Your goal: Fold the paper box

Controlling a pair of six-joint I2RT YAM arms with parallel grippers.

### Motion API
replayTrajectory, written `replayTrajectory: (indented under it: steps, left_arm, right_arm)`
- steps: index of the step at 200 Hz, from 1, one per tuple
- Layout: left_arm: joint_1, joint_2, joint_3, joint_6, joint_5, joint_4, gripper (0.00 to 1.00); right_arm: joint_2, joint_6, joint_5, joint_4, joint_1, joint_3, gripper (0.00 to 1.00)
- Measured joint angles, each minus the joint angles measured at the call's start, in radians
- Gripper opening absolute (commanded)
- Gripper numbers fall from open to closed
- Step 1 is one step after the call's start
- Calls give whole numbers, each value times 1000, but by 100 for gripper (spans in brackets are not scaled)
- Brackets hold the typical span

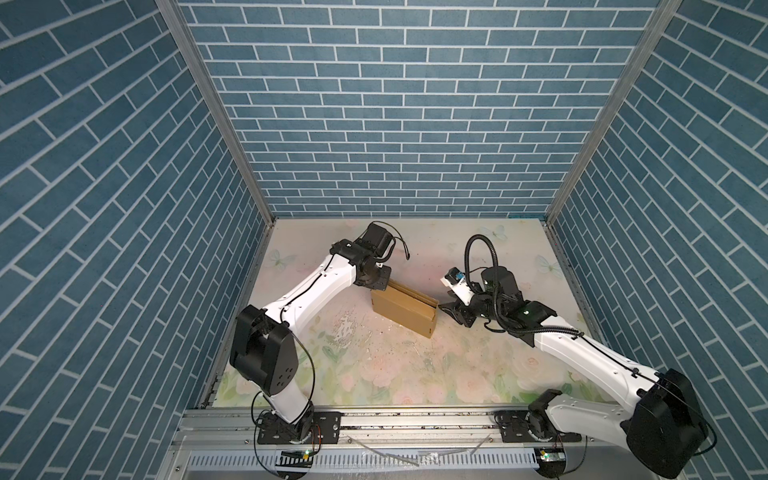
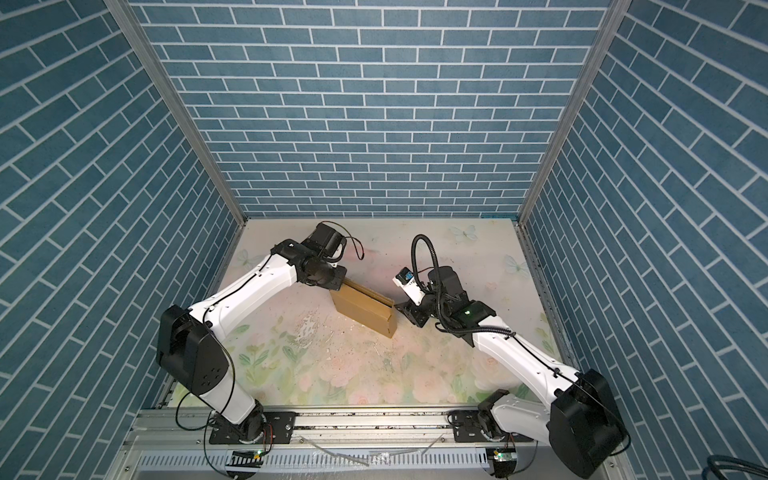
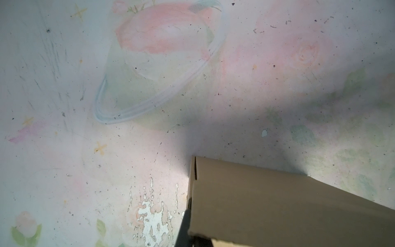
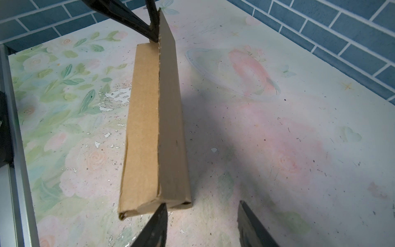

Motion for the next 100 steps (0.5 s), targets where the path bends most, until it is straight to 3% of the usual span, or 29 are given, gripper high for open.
replayTrajectory:
  steps: [100]
  left_arm:
    - [1, 3, 6, 0, -14, -10, 0]
  right_arm:
    - [20, 1, -29, -2, -2, 14, 54]
